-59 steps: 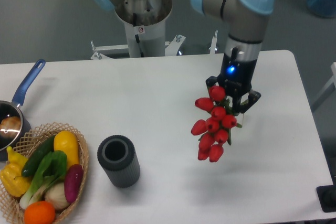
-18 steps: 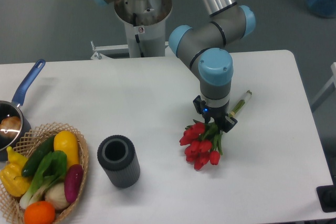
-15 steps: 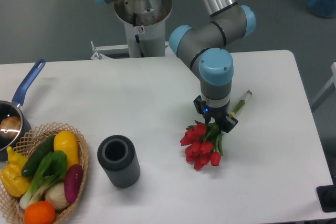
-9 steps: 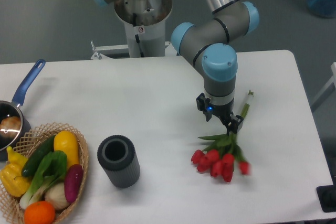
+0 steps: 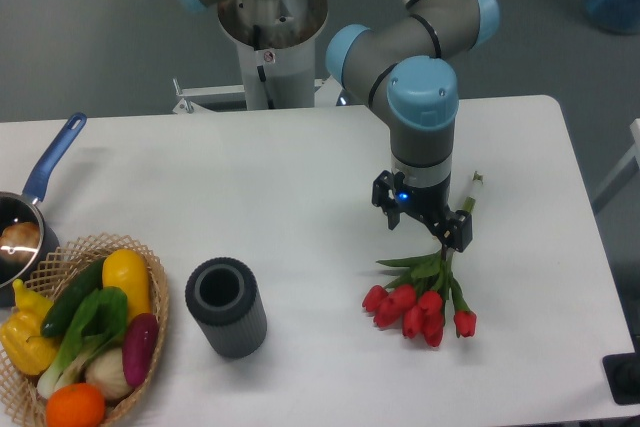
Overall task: Place the flowers on the table
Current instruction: 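Raise the open gripper away from the tulips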
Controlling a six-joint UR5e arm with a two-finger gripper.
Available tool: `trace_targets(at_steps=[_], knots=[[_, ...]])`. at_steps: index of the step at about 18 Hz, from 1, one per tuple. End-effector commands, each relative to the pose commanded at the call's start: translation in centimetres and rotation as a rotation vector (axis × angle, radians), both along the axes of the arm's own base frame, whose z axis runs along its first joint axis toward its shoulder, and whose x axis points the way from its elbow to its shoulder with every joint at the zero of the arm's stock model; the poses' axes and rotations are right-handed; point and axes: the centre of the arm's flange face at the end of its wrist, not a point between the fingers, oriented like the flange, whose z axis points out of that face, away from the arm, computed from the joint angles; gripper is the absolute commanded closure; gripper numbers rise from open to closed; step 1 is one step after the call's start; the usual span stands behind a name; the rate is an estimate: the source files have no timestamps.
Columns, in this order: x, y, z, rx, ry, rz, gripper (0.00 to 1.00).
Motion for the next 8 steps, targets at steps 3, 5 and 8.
trace_targets(at_steps=[3, 5, 8], knots=[[-0.8, -0.8, 0.0, 0.099, -0.065, 0.006, 0.00], [-1.1, -1.2, -0.2, 0.135, -0.092, 0.010, 0.00], [-1.2, -1.5, -0.4, 0.133, -0.095, 0.013, 0.00]])
